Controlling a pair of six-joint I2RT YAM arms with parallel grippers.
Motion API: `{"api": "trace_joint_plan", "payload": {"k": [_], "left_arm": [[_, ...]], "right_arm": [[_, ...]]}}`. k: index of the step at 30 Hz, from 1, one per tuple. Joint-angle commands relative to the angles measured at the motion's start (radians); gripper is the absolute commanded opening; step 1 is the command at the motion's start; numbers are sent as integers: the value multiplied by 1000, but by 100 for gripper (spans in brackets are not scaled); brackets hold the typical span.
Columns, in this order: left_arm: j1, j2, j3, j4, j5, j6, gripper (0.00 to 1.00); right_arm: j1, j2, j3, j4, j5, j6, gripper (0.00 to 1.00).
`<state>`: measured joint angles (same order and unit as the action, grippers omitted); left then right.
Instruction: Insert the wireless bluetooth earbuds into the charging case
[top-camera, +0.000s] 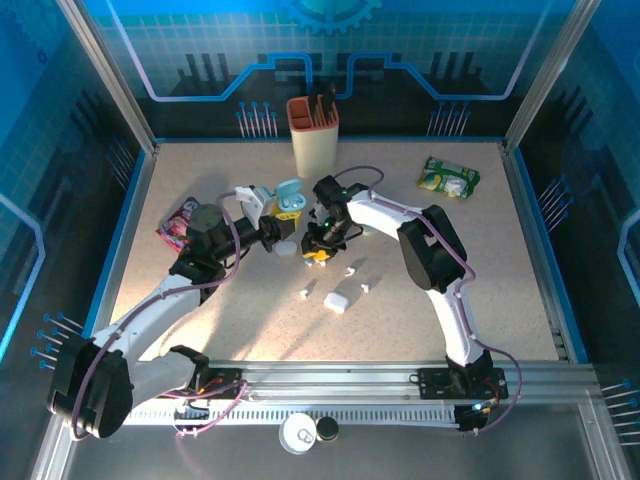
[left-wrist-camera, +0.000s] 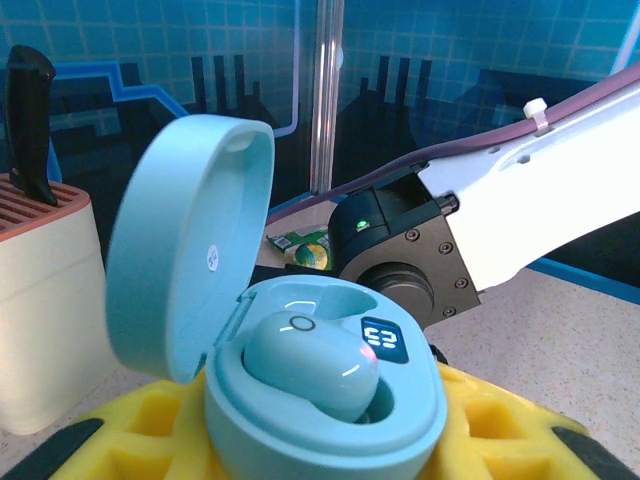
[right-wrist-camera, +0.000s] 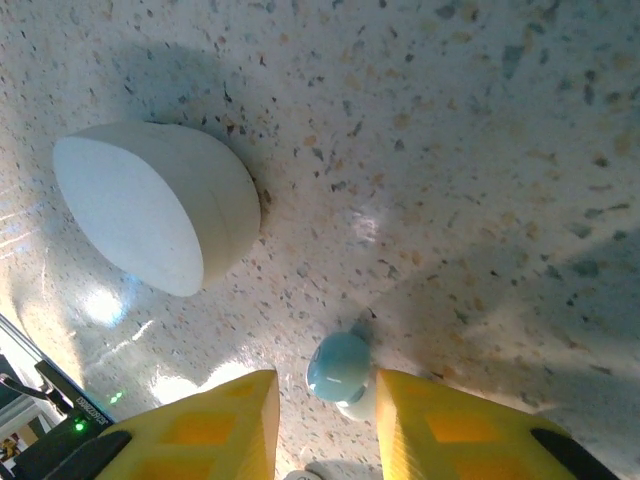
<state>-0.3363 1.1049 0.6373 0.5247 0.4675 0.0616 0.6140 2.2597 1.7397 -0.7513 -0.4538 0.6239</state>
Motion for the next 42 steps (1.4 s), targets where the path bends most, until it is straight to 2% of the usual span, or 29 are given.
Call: {"api": "trace_joint_plan", "payload": {"k": [1,13,23,32,42], "left_arm": [[10,2,-8,0,15,32,35],[10,3,-7,-13,14,46,35],[10,-4,-13,-23,8,50,35],[10,-17,-11,-37,11,68,35],[10,-10,-2,-38,26,68,35]], "right_arm": [[12,33,28,-29,-23,-14,30],[15,92,68,-78,-28,-14,26],[24,129,142,-173,49,-65,19],[17,15,144,-167,92,-80,18],[-121,-158,-68,-136,123,-139,19]]}}
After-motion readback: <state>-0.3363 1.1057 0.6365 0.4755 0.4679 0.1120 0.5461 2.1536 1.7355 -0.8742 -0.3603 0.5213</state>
